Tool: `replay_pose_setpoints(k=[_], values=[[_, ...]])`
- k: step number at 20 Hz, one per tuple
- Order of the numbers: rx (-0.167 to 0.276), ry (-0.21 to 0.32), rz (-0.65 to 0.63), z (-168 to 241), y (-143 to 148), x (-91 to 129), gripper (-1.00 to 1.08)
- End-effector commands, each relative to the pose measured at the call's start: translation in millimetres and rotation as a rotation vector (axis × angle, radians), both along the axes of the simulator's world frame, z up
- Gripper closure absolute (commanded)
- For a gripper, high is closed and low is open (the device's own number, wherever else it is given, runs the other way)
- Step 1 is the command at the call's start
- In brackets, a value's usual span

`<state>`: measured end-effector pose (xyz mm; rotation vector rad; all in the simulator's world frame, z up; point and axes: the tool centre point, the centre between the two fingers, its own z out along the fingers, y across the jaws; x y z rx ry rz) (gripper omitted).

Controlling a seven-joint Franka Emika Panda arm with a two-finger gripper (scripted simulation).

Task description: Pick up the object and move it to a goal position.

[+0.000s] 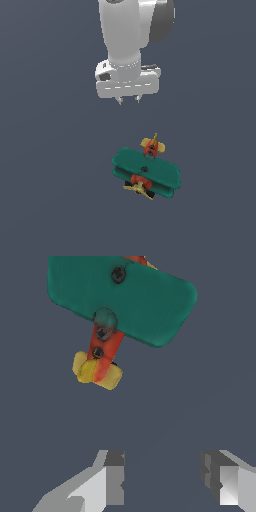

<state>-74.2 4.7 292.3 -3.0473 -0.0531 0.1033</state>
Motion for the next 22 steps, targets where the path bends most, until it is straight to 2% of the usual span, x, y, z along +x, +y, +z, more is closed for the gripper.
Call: replay_pose_setpoints(k=[1, 12, 22], values=[[0.034, 0.013, 0.001, -6, 1, 0, -0.2], [0.192, 0.057, 0.002, -30, 7, 2, -0.2], [0.341, 0.073, -0.003, -50, 12, 6, -0.2]])
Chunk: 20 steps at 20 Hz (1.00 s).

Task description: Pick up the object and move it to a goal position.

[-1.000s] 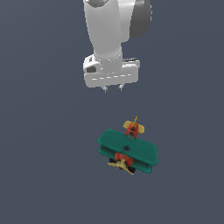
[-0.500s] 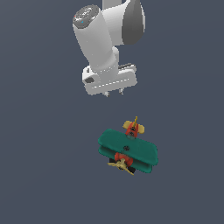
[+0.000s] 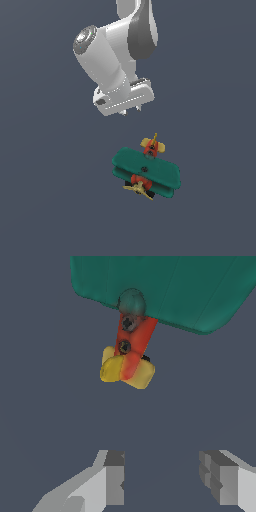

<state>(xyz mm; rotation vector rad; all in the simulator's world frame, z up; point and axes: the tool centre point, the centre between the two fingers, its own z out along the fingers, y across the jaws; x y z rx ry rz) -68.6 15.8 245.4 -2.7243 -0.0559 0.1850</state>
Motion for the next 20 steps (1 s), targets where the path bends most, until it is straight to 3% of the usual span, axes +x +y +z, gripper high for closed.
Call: replay_pose_setpoints(k=[1, 10, 20], values=[[0.038, 0.002, -0.003, -5, 1, 1, -0.2], [0.158, -0.003, -0.016, -18, 5, 7, -0.2], [0.229, -0.011, -0.027, -25, 7, 11, -0.2]])
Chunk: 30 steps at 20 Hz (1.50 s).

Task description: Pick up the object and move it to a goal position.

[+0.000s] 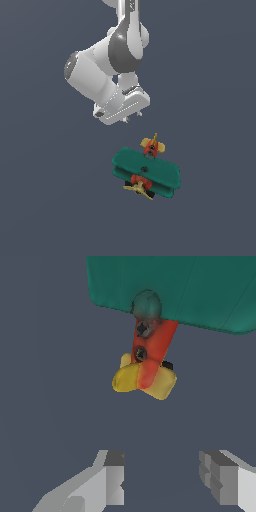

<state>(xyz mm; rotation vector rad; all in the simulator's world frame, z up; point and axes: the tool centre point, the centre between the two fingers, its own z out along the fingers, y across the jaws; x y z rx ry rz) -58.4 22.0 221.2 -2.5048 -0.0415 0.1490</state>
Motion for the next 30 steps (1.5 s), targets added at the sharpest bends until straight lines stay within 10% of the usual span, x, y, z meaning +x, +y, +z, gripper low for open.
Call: replay_pose_setpoints(k=[1, 16, 30], values=[[0.012, -0.001, -0.002, -1, 0, 1, -0.2], [0.004, -0.069, 0.002, 22, -2, 10, -0.2], [-0.012, -0.264, 0.013, 96, -5, 29, -0.2]])
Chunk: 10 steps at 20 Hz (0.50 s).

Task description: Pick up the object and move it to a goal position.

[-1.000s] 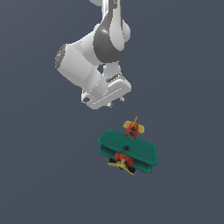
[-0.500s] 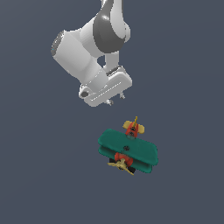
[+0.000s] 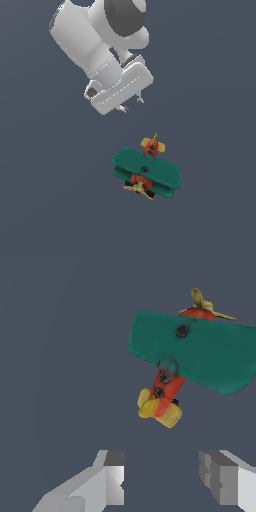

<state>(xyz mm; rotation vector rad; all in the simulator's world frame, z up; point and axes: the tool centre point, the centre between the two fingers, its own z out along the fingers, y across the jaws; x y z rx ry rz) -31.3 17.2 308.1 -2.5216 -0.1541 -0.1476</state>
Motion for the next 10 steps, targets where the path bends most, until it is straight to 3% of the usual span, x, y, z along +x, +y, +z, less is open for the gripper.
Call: replay_pose_setpoints(k=[1, 10], values=[[0.0, -0.04, 0.002, 16, -1, 3, -0.2], [0.013, -0.182, 0.009, 73, -3, 10, -0.2]])
